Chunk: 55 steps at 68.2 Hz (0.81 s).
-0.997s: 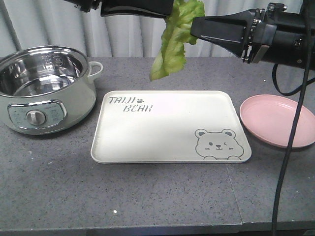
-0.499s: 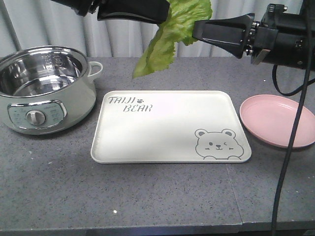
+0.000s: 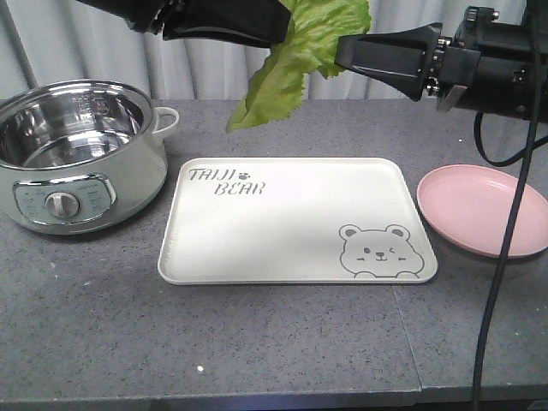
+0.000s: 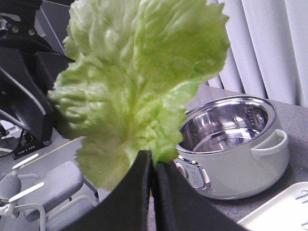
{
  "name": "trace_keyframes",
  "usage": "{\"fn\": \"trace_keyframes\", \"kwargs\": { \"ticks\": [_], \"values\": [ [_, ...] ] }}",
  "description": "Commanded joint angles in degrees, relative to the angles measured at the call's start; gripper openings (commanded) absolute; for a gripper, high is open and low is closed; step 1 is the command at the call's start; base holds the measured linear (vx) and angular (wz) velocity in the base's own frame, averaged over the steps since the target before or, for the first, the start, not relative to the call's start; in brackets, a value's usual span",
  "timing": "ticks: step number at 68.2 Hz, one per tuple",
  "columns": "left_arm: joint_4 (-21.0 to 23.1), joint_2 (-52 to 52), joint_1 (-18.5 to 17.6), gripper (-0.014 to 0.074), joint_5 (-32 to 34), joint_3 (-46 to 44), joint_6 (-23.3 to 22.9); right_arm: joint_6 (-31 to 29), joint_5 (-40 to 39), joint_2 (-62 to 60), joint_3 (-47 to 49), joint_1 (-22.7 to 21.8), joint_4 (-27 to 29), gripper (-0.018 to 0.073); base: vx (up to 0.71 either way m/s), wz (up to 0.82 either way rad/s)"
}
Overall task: Transfer vegetables to tray and serve
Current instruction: 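Grasp the lettuce leaf with the right gripper and release the left, then lower the lettuce leaf onto the pink plate and open the right gripper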
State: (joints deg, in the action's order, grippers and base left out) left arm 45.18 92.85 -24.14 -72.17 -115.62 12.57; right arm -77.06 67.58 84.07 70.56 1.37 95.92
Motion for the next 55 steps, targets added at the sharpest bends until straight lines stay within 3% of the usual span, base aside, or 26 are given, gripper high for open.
{"fn": "trace_keyframes", "kwargs": {
  "ticks": [1,16,33,38,55],
  "values": [
    [0.50,-2.31,-0.25,0.0218,3.07,-1.26,0.06,-0.50,0.21,-1.60,1.78,-0.20,8.24,-0.0010,0.00,0.00],
    [-7.38,-2.31,-0.20,0.0379,3.22,-1.26,-0.48,1.53,-4.35,-1.60,1.78,-0.20,8.24,-0.0006,0.00,0.00],
    [-15.95,-2.48,-0.20,0.0395,2.26,-1.26,-3.43,3.01,-10.25,-1.60,1.78,-1.85,8.24,-0.0006,0.00,0.00],
    [-21.29,-2.48,-0.20,0.0394,0.47,-1.26,-3.79,3.95,-10.88,-1.60,1.78,-4.60,8.24,-0.0006,0.00,0.00],
    [-42.66,-2.48,-0.20,0.0394,0.48,-1.21,-11.78,10.58,-11.00,-1.60,1.78,-16.70,4.52,-0.0006,0.00,0.00]
  ]
}}
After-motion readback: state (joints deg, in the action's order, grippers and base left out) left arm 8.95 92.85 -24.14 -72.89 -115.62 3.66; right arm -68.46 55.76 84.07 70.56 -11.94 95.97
